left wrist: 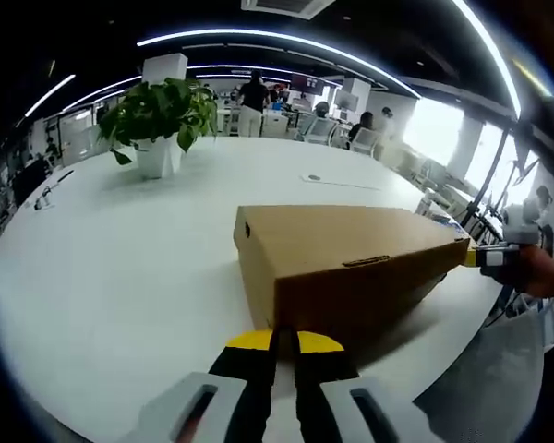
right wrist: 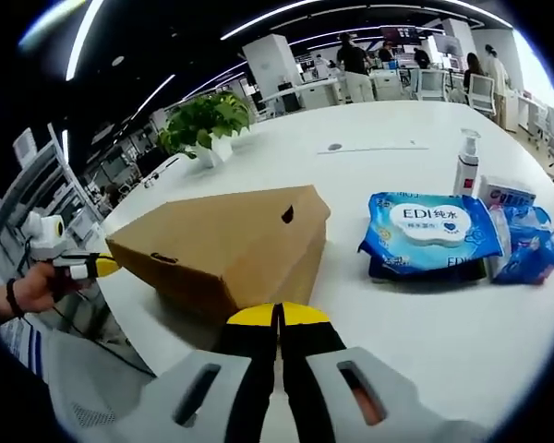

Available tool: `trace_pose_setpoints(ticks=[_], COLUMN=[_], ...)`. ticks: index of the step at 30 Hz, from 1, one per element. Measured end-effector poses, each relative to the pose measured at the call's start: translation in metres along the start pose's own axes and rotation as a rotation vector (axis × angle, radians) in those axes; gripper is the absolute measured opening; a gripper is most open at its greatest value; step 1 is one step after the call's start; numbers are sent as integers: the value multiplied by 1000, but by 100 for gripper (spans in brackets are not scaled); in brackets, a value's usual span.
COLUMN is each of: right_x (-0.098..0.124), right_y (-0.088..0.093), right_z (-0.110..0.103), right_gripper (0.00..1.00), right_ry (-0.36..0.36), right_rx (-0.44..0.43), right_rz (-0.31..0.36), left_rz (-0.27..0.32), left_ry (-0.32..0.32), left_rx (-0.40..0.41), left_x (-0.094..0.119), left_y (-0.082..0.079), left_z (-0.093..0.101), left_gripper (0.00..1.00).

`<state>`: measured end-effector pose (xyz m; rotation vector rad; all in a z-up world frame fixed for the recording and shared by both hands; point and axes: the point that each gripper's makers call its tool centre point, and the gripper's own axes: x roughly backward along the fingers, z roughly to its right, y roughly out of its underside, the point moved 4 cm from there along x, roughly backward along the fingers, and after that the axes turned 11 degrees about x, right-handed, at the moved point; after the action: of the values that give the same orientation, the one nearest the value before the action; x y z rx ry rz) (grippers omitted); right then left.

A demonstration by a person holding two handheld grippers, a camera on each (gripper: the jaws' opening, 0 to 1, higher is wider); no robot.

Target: Operate the shoe box by opening the lid, removing the specified soft item, and placing it in the target area until the item is outside and the box remains undamaged.

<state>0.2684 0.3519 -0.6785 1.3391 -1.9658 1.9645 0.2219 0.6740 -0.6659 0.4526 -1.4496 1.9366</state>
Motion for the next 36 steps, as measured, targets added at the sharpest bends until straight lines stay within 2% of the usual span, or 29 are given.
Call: trace_pose_setpoints(ticks=[8, 10, 12, 13, 16, 19, 23, 26, 31, 34, 35, 36], right_x=[2, 7, 11, 14, 19, 21, 19, 16, 7, 1, -1, -4], right_y=[5, 2, -1, -3, -7, -11, -12, -15, -13, -5, 2, 3], right_z=[1, 2, 7, 8, 8, 3, -8, -16, -14, -15, -16, -17], right_gripper=[0, 0, 0, 0, 2, 11, 27, 33, 30, 24, 22, 20], right_ry=[4, 12, 30, 39, 22, -16, -63, -105, -89, -92, -103, -107], right_rx=[0, 3, 10, 27, 5, -17, -16, -58, -76, -69, -53, -56], right_rz=[-6, 9, 36, 48, 76, 107, 108, 128, 110, 70, 38, 42], left_rz=[-17, -8, 3, 16, 62, 98, 106, 94, 56, 22, 10, -4], left_ry=[-11, -3, 11, 25, 29, 30, 63, 69, 80, 81, 75, 74], left_rx=[15, 36, 70, 121, 187, 242, 283, 282, 260, 261, 269, 280], left_x=[3, 5, 7, 9, 14, 17, 13, 6, -7, -12, -14, -15], left_y=[8, 7, 6, 4, -3, -11, -17, -18, -15, -11, -9, -7], left_z=[-4, -4, -4, -3, -6, -10, -8, -5, 1, 2, 0, 0], left_gripper=[6, 6, 7, 8, 10, 17, 28, 30, 29, 28, 29, 29])
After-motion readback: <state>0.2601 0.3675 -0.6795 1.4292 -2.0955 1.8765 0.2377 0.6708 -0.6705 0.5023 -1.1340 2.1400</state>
